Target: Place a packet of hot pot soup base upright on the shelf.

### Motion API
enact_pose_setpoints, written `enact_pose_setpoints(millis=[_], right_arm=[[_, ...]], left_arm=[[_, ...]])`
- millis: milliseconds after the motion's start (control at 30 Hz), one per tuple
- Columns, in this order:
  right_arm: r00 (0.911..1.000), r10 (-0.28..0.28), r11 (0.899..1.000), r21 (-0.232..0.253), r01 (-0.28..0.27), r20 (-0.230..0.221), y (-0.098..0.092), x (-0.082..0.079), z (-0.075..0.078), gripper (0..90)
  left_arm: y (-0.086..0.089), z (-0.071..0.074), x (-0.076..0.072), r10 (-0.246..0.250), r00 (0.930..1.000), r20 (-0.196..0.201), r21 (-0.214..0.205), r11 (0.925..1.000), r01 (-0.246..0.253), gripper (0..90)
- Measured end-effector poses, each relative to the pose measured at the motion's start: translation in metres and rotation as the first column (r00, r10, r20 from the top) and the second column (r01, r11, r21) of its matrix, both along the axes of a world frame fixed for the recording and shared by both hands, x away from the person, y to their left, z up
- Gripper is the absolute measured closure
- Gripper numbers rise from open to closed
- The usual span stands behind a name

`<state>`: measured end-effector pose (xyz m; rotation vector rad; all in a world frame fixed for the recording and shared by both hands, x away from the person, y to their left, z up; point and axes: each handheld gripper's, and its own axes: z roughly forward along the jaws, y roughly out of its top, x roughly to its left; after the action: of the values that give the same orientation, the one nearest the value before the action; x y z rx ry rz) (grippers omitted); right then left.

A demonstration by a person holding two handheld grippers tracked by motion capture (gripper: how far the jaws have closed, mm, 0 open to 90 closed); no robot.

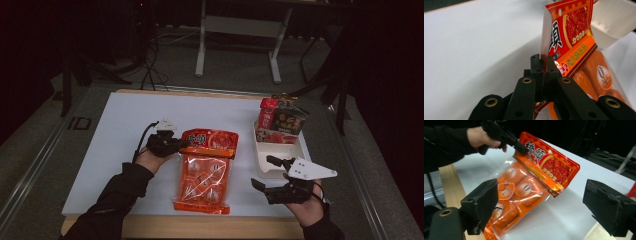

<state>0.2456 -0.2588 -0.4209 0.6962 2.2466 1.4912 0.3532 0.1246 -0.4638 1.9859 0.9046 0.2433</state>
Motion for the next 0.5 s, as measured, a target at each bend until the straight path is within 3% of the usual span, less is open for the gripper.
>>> enact_pose_setpoints(millis=[233, 500], right_arm=[[0.9997, -0.024, 1.000, 0.002, 0.024, -0.001, -0.001, 0.002, 0.000, 13.3], [0.9991, -0.042, 0.999, -0.008, 0.041, -0.011, -0.002, 0.002, 0.000, 15.4]], left_arm=[[0.000, 0.011, -0.007, -0.020, 0.9998, 0.006, -0.011, 0.9997, 0.020, 89.4], [-0.005, 0.024, -0.017, -0.043, 0.9983, 0.040, -0.041, 0.9982, 0.044, 89.5]])
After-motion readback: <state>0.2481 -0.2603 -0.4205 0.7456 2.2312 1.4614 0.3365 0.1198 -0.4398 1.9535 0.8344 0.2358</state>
